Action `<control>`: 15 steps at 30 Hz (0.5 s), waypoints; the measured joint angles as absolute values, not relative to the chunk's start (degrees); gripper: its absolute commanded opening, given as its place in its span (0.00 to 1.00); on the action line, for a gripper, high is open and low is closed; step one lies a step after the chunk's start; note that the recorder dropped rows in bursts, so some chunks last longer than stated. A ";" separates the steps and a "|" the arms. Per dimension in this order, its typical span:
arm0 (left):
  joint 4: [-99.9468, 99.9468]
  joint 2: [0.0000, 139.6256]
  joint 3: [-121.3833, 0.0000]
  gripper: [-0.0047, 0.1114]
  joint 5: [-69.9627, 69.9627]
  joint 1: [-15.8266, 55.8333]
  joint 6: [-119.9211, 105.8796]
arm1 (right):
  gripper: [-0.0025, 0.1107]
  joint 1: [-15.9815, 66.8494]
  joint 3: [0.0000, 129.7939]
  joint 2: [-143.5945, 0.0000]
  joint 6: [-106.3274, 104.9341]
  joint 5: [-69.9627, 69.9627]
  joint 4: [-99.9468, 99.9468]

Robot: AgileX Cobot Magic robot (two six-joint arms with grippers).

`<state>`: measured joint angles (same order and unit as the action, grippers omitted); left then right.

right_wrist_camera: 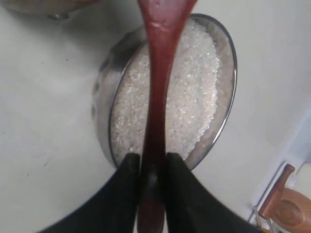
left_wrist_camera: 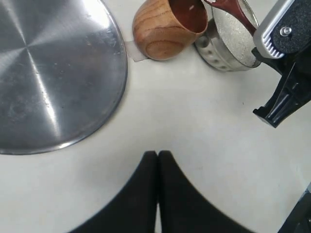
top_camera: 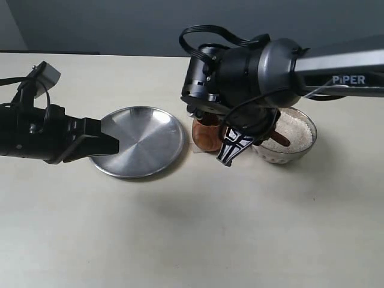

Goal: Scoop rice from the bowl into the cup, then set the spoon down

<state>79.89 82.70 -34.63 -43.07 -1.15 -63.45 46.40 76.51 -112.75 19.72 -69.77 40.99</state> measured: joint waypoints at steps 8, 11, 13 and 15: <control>79.89 82.70 -34.63 0.04 -43.07 -1.15 -63.45 | 0.02 46.40 76.51 -112.75 19.52 -69.77 43.18; 79.89 82.70 -34.63 0.04 -43.07 -1.15 -63.45 | 0.02 46.52 76.51 -112.75 19.52 -69.77 44.53; 79.89 82.70 -34.63 0.04 -43.07 -1.15 -63.45 | 0.02 46.88 76.51 -112.75 19.52 -69.77 46.20; 79.89 82.70 -34.63 0.04 -43.07 -1.15 -63.45 | 0.02 47.58 76.51 -112.75 19.52 -69.77 46.29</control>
